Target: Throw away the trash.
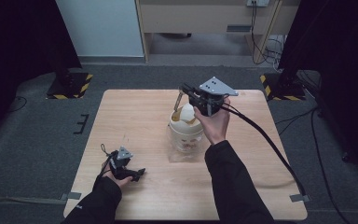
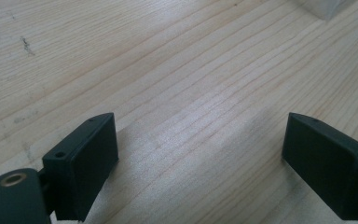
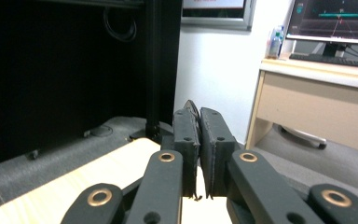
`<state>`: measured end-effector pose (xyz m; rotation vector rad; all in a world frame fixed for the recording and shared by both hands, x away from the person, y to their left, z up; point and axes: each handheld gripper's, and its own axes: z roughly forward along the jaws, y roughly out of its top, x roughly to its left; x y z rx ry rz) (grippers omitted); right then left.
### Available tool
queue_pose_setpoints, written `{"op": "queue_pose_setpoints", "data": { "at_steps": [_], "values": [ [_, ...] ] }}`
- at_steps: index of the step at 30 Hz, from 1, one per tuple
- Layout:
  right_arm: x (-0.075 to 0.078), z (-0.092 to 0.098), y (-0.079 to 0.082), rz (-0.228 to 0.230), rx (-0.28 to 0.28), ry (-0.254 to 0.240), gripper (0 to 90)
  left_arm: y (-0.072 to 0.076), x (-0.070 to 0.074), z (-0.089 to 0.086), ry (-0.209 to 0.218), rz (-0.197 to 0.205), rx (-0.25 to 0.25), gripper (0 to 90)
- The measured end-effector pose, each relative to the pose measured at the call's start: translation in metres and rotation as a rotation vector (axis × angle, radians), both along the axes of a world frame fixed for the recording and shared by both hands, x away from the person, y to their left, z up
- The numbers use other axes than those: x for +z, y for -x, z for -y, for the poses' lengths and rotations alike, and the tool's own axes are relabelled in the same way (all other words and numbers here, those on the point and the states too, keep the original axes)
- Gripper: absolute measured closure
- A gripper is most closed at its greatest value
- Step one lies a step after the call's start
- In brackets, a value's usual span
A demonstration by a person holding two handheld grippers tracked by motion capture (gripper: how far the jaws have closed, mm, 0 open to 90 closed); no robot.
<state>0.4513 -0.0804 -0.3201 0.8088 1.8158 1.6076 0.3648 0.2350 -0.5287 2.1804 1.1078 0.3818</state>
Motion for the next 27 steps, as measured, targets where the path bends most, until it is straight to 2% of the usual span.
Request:
{"op": "queue_pose_setpoints", "data": {
  "at_steps": [6, 13, 15, 16, 20, 26, 27],
  "values": [
    [-0.013, -0.008, -0.006, -0.015, -0.013, 0.072, 85.8, 0.0, 0.0, 0.0, -0.005, 0.0, -0.004, 9.8],
    [-0.025, -0.016, -0.012, -0.046, -0.014, 0.108, 84.6, 0.0, 0.0, 0.0, -0.005, 0.0, -0.005, 9.8],
    [-0.027, -0.017, -0.013, -0.072, -0.008, 0.113, 81.6, 0.0, 0.0, 0.0, -0.004, 0.0, -0.005, 9.7],
    [-0.027, -0.017, -0.013, -0.07, -0.01, 0.114, 79.8, 0.0, 0.0, 0.0, -0.004, 0.0, -0.006, 9.6],
    [-0.023, -0.013, -0.012, -0.061, -0.02, 0.102, 73.3, 0.0, 0.0, 0.0, -0.004, 0.001, -0.007, 9.4],
    [-0.006, 0.006, -0.004, -0.02, -0.049, 0.09, 64.2, 0.0, -0.001, 0.0, -0.001, 0.002, -0.009, 8.6],
    [-0.004, 0.011, -0.001, -0.019, -0.052, 0.064, 61.6, 0.0, -0.001, 0.0, -0.003, 0.002, -0.01, 8.4]
  ]
}}
